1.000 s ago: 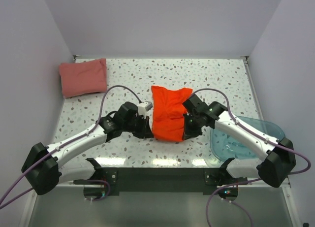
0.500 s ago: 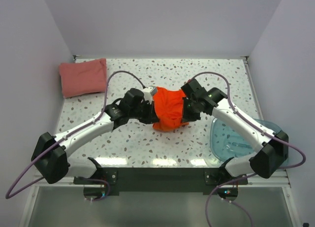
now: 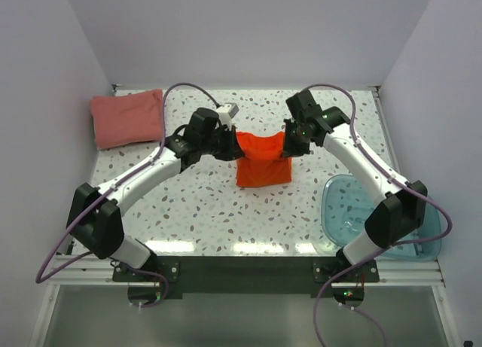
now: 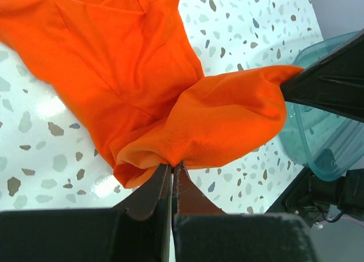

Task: Fold and stack the t-shirts
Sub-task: Fold the tshirt

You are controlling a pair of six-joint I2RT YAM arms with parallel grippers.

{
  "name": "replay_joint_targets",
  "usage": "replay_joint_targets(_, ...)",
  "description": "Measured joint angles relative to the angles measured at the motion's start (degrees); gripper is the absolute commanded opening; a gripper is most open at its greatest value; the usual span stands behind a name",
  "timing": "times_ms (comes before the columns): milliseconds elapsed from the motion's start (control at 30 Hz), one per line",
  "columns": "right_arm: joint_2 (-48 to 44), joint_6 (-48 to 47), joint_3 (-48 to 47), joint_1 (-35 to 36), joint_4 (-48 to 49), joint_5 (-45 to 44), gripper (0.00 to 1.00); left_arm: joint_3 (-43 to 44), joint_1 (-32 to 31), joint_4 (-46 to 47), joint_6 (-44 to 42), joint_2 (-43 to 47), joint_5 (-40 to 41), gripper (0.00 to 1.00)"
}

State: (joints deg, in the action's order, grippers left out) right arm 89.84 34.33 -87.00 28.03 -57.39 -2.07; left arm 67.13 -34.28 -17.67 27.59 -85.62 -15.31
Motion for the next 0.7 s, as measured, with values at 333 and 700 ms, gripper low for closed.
replay_joint_targets(333,7.1,-3.4,-7.3,-3.5,0.0,0.3,0.0,4.3,1.5,0.7,-1.7,-5.9,-2.3,0.0)
replay_joint_targets(700,18.9,-5.9,-16.4,-6.2,0.1,1.6,0.0,9.8,5.9,1.9,-1.9,-16.5,-4.0,0.0)
